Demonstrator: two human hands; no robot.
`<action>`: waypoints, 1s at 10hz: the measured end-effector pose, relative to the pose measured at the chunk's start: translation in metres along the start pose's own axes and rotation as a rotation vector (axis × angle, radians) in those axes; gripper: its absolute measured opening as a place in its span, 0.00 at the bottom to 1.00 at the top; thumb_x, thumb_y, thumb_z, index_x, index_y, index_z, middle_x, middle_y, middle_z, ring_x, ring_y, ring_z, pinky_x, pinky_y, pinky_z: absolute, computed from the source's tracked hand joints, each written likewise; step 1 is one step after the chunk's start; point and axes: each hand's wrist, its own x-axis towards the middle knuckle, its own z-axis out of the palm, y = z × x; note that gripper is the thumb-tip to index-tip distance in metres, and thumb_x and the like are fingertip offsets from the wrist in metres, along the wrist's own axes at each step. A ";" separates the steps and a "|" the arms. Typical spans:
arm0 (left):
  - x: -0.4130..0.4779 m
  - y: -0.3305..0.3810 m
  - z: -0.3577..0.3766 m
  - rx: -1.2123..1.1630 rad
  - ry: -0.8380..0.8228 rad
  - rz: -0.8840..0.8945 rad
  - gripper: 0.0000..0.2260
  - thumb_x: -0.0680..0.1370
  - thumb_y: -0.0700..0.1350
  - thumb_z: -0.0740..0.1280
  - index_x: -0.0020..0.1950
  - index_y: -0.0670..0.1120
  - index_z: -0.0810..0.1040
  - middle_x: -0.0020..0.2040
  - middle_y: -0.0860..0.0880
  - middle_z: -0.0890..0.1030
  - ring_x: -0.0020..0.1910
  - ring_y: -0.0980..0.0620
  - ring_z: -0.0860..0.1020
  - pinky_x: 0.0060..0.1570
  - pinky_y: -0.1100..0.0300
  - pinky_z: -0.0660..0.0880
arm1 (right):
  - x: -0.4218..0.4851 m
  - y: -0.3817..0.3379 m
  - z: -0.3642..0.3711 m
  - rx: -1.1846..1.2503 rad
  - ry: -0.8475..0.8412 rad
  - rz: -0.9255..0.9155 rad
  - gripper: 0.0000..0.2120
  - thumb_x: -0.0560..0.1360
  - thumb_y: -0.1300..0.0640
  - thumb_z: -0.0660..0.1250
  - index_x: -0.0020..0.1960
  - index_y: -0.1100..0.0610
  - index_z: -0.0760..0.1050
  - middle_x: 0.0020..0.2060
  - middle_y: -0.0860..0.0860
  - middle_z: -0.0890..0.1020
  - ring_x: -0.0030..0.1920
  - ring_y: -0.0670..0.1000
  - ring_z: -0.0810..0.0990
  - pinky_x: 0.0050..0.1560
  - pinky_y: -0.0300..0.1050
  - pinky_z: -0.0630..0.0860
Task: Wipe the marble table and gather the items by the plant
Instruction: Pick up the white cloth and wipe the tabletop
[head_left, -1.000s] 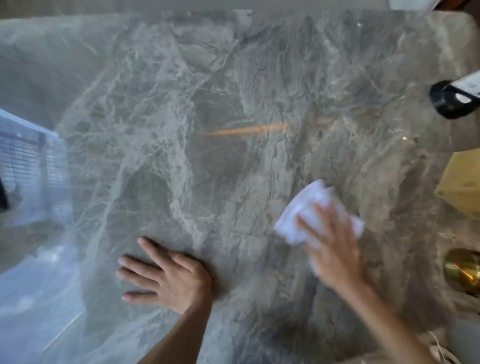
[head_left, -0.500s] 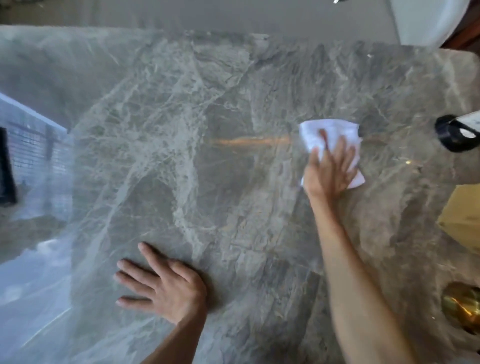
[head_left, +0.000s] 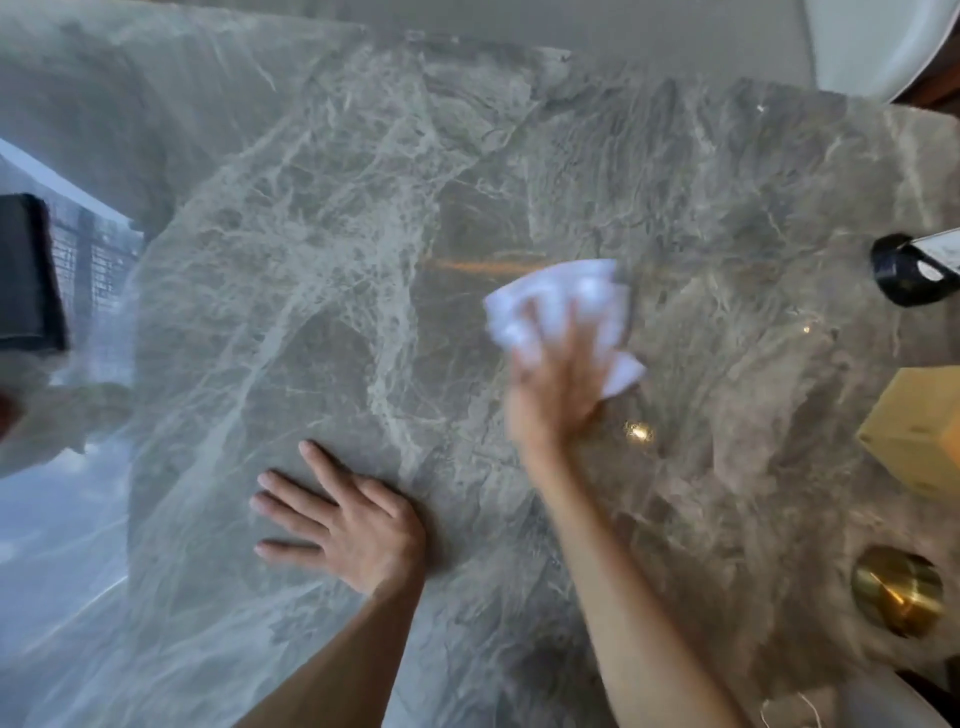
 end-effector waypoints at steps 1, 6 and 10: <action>0.002 -0.002 0.001 -0.001 0.028 -0.002 0.28 0.80 0.48 0.53 0.80 0.53 0.47 0.80 0.38 0.48 0.79 0.37 0.47 0.70 0.27 0.47 | -0.075 -0.015 -0.010 -0.600 -0.412 -0.453 0.21 0.82 0.48 0.56 0.74 0.39 0.63 0.77 0.46 0.62 0.78 0.52 0.57 0.77 0.55 0.55; 0.003 -0.003 0.005 0.009 0.064 -0.001 0.24 0.82 0.50 0.45 0.80 0.52 0.48 0.79 0.38 0.51 0.78 0.37 0.49 0.70 0.29 0.49 | -0.140 0.048 -0.128 -0.762 -0.066 0.458 0.26 0.79 0.41 0.49 0.76 0.41 0.51 0.79 0.52 0.57 0.79 0.55 0.52 0.73 0.63 0.59; 0.002 -0.003 0.007 0.022 0.067 -0.016 0.25 0.82 0.50 0.47 0.80 0.52 0.48 0.79 0.38 0.50 0.78 0.37 0.49 0.70 0.28 0.48 | -0.158 0.060 -0.165 -0.835 -0.656 -0.219 0.26 0.78 0.50 0.55 0.74 0.34 0.57 0.75 0.50 0.64 0.79 0.56 0.50 0.68 0.64 0.62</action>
